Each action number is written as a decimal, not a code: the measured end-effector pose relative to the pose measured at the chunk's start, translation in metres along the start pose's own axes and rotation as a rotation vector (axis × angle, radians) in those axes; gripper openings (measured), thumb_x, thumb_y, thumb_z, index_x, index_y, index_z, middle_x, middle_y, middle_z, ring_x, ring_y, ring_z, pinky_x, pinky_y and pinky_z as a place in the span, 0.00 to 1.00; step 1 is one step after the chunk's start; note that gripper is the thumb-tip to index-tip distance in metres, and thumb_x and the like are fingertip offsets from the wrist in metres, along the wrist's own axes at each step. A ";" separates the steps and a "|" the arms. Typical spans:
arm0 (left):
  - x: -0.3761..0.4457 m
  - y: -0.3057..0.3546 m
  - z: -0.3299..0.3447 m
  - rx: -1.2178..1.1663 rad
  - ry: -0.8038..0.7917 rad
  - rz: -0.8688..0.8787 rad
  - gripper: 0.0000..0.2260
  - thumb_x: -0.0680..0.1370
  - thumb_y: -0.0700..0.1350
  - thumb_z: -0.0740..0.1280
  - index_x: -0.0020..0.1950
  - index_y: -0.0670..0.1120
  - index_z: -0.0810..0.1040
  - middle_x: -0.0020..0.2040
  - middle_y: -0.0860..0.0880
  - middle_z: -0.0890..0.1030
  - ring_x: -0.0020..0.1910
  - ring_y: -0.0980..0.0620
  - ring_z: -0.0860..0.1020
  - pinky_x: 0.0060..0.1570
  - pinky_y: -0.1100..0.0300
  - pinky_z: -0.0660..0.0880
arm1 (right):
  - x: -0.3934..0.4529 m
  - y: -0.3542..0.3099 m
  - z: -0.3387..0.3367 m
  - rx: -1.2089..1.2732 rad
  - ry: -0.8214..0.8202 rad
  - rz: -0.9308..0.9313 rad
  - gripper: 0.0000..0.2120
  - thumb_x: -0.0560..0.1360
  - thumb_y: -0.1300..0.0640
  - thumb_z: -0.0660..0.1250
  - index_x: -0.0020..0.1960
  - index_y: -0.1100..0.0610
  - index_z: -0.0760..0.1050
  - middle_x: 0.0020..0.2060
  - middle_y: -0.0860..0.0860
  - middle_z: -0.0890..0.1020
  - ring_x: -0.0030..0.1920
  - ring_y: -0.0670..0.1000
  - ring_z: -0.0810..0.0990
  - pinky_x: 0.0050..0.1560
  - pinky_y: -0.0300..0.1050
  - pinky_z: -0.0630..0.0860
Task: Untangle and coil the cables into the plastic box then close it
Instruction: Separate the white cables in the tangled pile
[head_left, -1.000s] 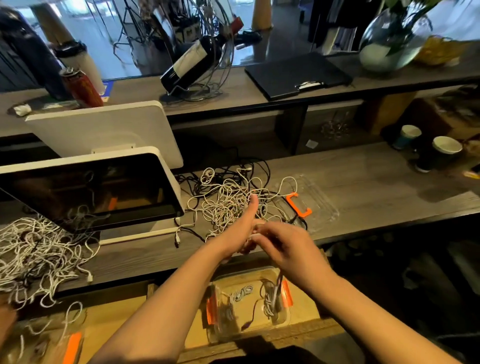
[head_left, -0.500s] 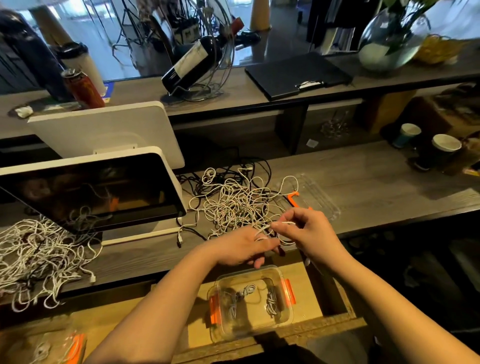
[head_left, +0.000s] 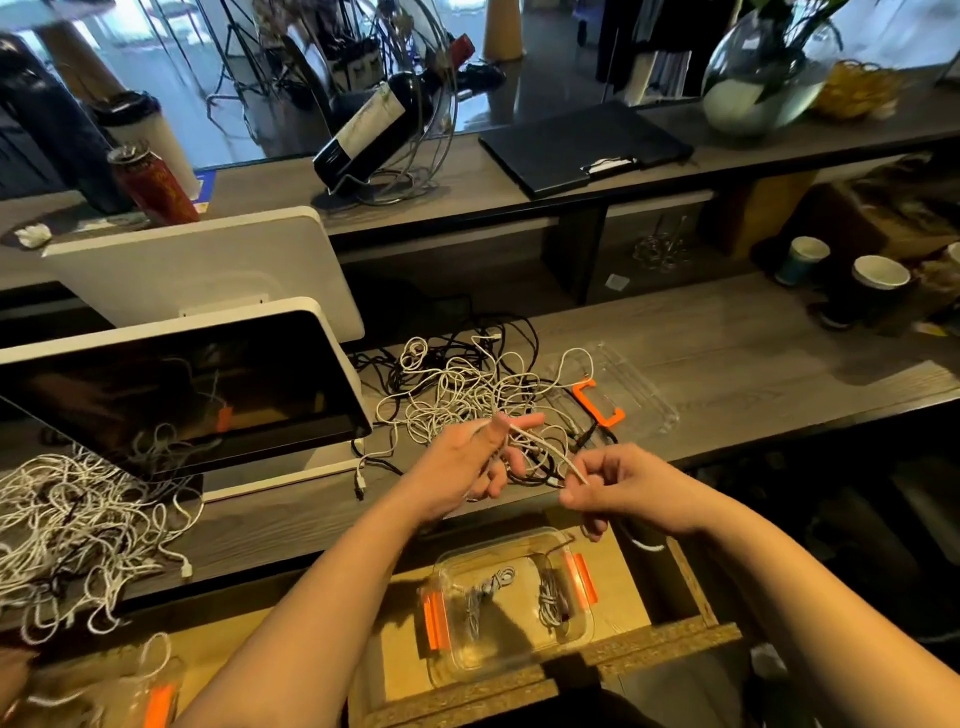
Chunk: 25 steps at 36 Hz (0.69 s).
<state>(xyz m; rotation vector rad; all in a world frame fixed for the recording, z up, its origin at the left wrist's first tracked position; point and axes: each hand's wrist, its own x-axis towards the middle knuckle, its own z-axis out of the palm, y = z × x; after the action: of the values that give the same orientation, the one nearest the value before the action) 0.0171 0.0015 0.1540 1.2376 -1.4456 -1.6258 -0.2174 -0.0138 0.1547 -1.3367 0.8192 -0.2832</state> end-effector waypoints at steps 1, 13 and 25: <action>0.000 0.001 0.000 -0.041 0.059 0.008 0.22 0.77 0.63 0.53 0.65 0.59 0.76 0.38 0.52 0.81 0.30 0.58 0.74 0.30 0.66 0.69 | 0.000 0.001 0.001 0.009 -0.016 -0.002 0.09 0.76 0.60 0.71 0.50 0.65 0.75 0.36 0.57 0.77 0.34 0.50 0.79 0.41 0.42 0.80; 0.003 0.002 -0.006 -0.925 0.536 -0.034 0.24 0.85 0.59 0.50 0.63 0.45 0.78 0.50 0.43 0.85 0.51 0.47 0.85 0.52 0.53 0.81 | 0.003 0.019 0.022 0.056 0.275 -0.077 0.13 0.76 0.44 0.70 0.46 0.54 0.79 0.35 0.62 0.72 0.28 0.53 0.67 0.27 0.40 0.65; 0.011 -0.011 -0.022 -1.224 0.770 -0.059 0.23 0.84 0.61 0.53 0.60 0.46 0.77 0.27 0.52 0.68 0.24 0.57 0.65 0.23 0.65 0.66 | 0.007 0.028 0.030 0.090 0.481 -0.060 0.13 0.82 0.52 0.61 0.43 0.55 0.77 0.30 0.50 0.70 0.28 0.47 0.66 0.28 0.40 0.61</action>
<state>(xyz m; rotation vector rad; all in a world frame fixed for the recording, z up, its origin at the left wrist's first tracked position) 0.0351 -0.0150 0.1417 0.9179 0.1293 -1.3775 -0.2002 0.0118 0.1262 -1.2248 1.1514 -0.6995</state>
